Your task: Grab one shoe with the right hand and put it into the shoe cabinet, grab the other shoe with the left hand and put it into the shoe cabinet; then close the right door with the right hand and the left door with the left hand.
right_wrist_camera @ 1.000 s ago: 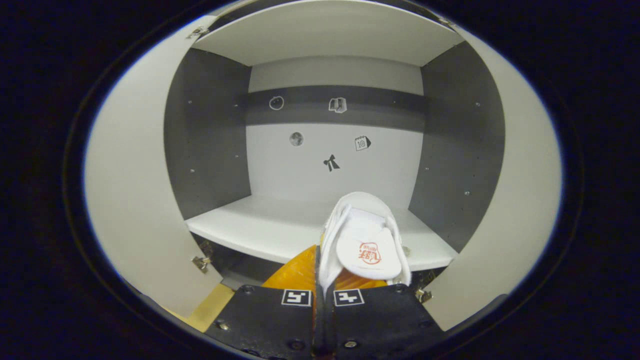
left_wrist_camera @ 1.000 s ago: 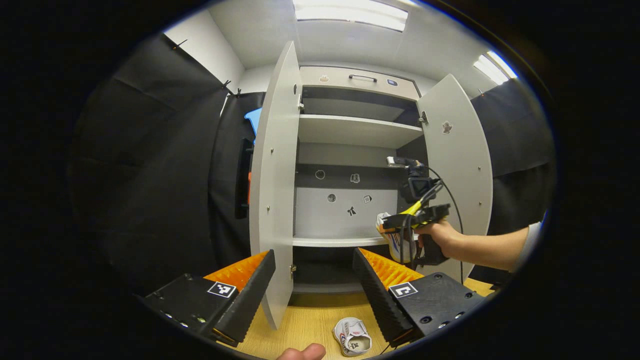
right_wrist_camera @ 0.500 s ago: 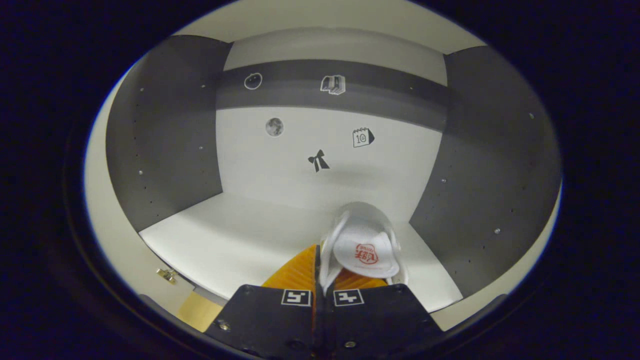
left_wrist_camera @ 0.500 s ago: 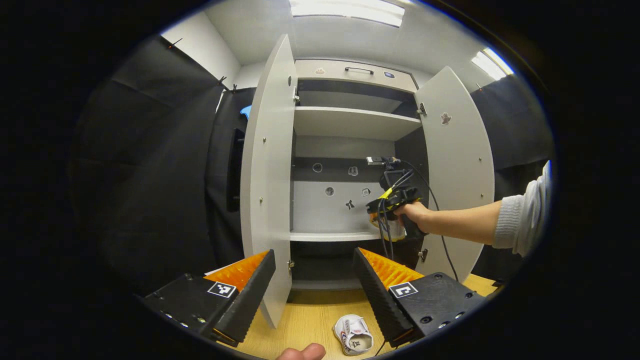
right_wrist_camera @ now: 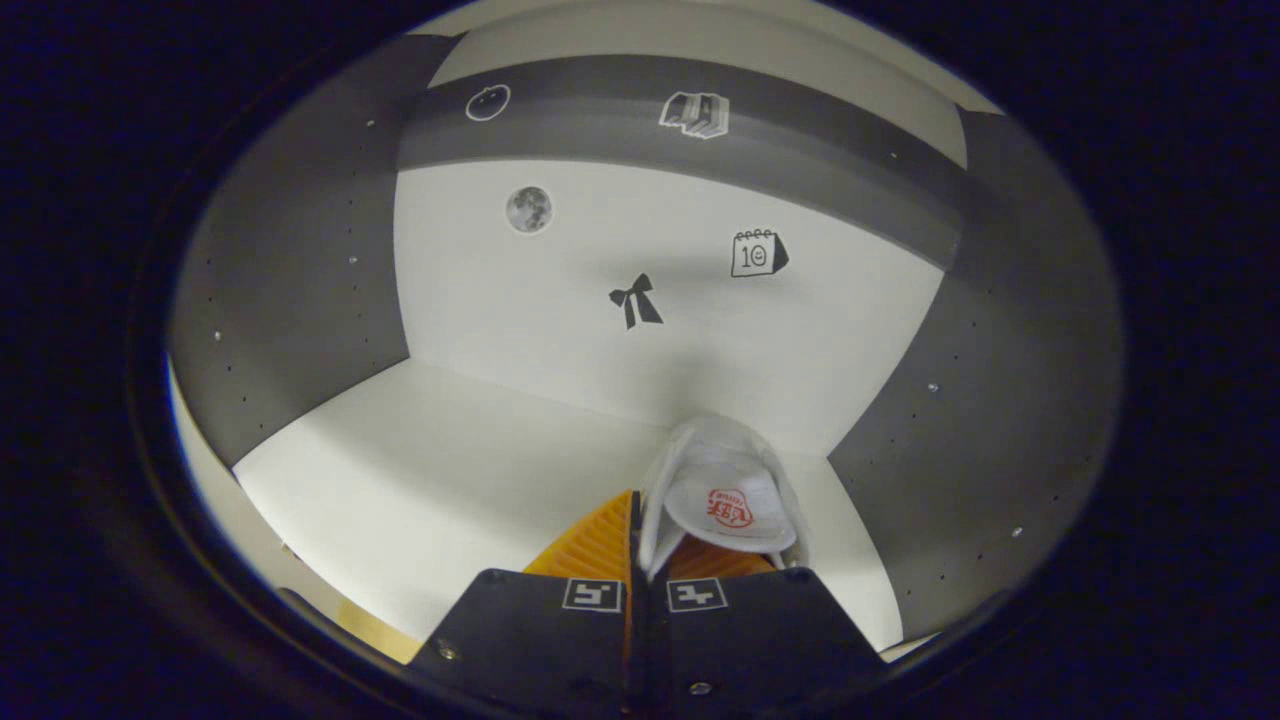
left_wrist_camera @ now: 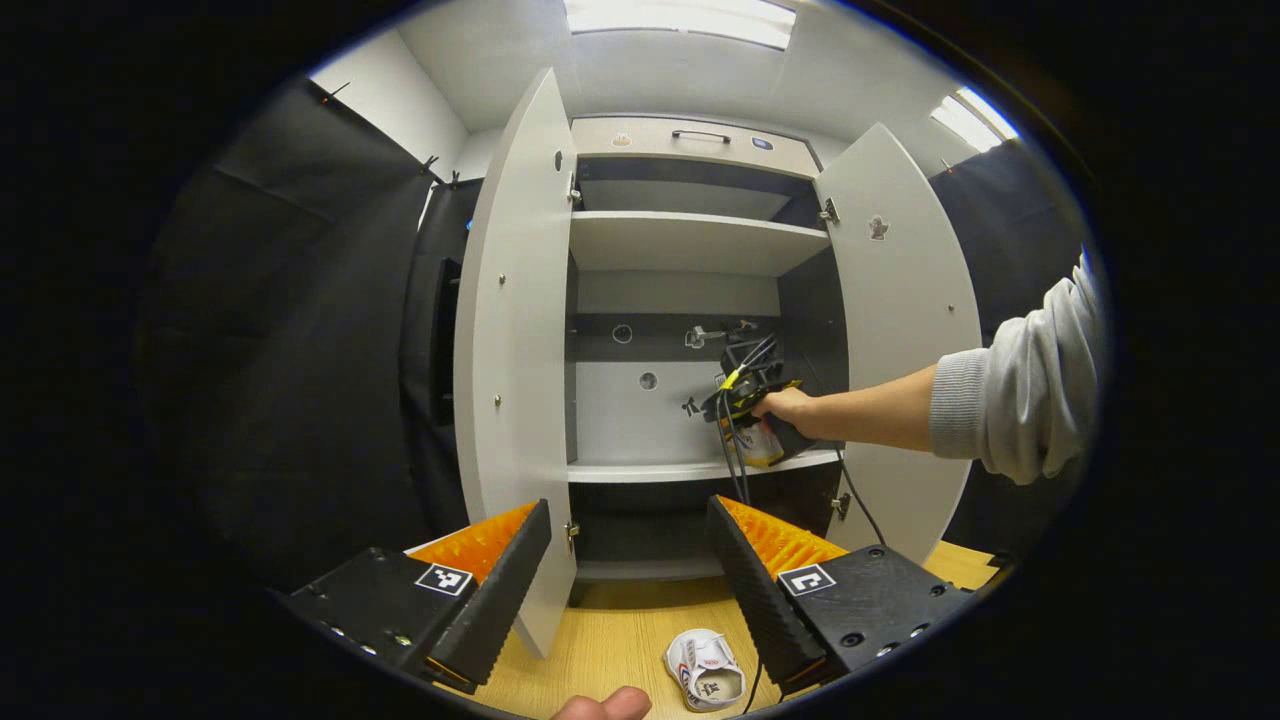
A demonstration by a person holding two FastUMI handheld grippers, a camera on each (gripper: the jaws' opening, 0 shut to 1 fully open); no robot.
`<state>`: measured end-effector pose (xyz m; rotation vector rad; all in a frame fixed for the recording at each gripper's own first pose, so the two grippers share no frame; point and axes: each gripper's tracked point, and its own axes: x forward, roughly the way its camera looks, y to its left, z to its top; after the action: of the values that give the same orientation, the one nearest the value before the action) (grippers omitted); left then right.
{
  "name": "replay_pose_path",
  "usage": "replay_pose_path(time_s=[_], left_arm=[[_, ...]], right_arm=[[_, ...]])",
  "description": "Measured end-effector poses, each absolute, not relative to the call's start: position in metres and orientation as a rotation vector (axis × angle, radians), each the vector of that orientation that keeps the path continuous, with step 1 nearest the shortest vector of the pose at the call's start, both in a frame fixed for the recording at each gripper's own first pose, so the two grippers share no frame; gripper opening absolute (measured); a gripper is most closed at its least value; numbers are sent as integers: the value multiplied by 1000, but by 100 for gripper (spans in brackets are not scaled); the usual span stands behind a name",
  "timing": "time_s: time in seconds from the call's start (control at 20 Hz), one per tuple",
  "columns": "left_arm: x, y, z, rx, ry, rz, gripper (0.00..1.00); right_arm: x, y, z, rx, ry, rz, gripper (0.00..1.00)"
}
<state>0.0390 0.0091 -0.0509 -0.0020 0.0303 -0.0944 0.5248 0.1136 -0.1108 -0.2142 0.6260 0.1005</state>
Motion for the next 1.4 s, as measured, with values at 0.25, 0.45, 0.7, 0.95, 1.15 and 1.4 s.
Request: replay_pose_path(time_s=[0.25, 0.45, 0.7, 0.95, 1.15, 1.4], left_arm=[[39, 10, -56, 0, 43, -83, 95], [41, 11, -62, 4, 56, -75, 95], [42, 12, -70, -4, 82, -72, 95], [41, 18, -75, 6, 97, -50, 95], [38, 22, -69, 4, 74, -51, 95], [37, 19, -64, -14, 57, -64, 95]], right_arm=[[546, 116, -126, -220, 687, 74, 4], [555, 113, -134, -216, 713, 65, 3], [565, 113, -138, -214, 749, 55, 4], [564, 107, -139, -251, 758, 10, 11], [554, 100, -137, -228, 769, 13, 29], [540, 103, -117, -263, 727, 32, 51]])
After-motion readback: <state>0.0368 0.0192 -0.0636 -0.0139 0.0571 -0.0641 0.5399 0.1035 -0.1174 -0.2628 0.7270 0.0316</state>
